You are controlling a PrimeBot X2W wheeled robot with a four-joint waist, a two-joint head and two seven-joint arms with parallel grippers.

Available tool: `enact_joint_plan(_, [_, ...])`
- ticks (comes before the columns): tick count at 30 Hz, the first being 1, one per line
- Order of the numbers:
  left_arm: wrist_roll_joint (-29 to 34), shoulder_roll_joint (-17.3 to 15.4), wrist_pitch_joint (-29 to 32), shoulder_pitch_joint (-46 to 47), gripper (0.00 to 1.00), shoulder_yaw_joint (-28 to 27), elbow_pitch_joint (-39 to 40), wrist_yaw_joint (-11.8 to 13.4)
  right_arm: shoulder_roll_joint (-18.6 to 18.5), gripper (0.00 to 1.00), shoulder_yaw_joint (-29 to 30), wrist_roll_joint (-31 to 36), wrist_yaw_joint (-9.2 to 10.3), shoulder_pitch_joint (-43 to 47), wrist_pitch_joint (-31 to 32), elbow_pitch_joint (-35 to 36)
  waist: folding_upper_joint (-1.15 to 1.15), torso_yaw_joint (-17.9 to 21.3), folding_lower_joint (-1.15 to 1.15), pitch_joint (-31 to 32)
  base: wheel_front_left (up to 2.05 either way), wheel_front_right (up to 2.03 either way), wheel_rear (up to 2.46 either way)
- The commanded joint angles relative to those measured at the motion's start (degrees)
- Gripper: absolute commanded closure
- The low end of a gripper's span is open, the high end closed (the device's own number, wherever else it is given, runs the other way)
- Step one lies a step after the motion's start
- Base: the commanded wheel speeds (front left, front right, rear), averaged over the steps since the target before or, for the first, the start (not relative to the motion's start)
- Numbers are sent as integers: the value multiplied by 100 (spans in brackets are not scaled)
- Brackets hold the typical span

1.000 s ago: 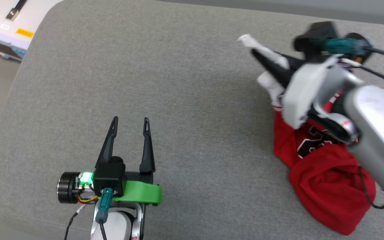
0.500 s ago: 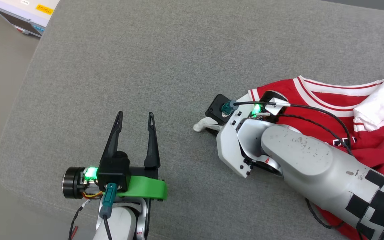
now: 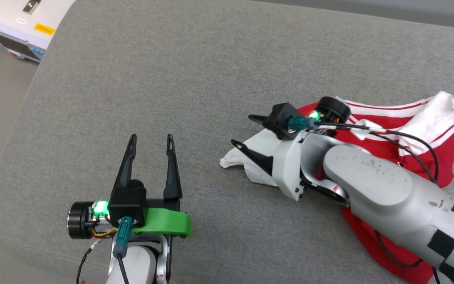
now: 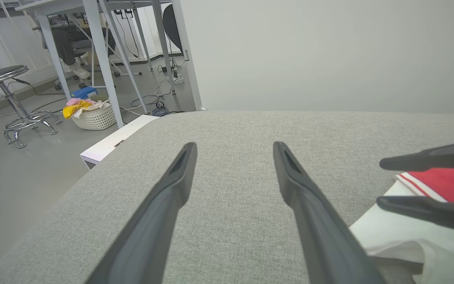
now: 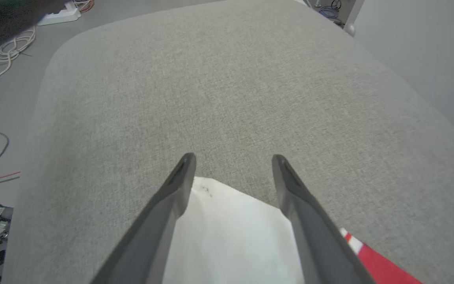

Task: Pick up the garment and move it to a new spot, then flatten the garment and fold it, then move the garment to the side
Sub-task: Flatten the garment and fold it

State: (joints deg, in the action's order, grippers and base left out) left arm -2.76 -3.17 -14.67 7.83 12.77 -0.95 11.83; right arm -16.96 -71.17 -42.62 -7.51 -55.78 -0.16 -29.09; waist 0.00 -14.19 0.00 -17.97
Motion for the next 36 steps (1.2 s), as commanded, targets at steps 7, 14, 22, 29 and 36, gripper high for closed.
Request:
enact_joint_plan(7, [133, -46, -33, -335, 0, -144, 59, -26, -796, 0, 1210, 236, 2, 290, -824, 605, 0, 447, 0, 490, 0, 0, 0])
enact_joint_plan(14, [204, -115, -33, -469, 0, -174, 130, -48, -1628, 0, 3000, 754, 2, 1043, -596, 1217, 0, 638, 0, 618, 0, 0, 0])
enact_joint_plan(22, [233, -139, -33, -464, 0, -142, 182, -67, -2434, 0, 4347, 770, 2, 1756, 953, 2159, 0, 716, 0, 540, 0, 0, 0])
enact_joint_plan(29, [226, -125, -33, -350, 0, -81, 211, -89, -3070, 0, 4411, 66, 2, 2033, 3097, 2517, 0, 656, 0, 288, 0, 0, 0])
enact_joint_plan(36, [208, -91, -33, -155, 0, -6, 232, -96, -3070, 0, 4250, -79, 2, 1817, 4001, 2298, 0, 499, 0, -95, 0, 0, 0])
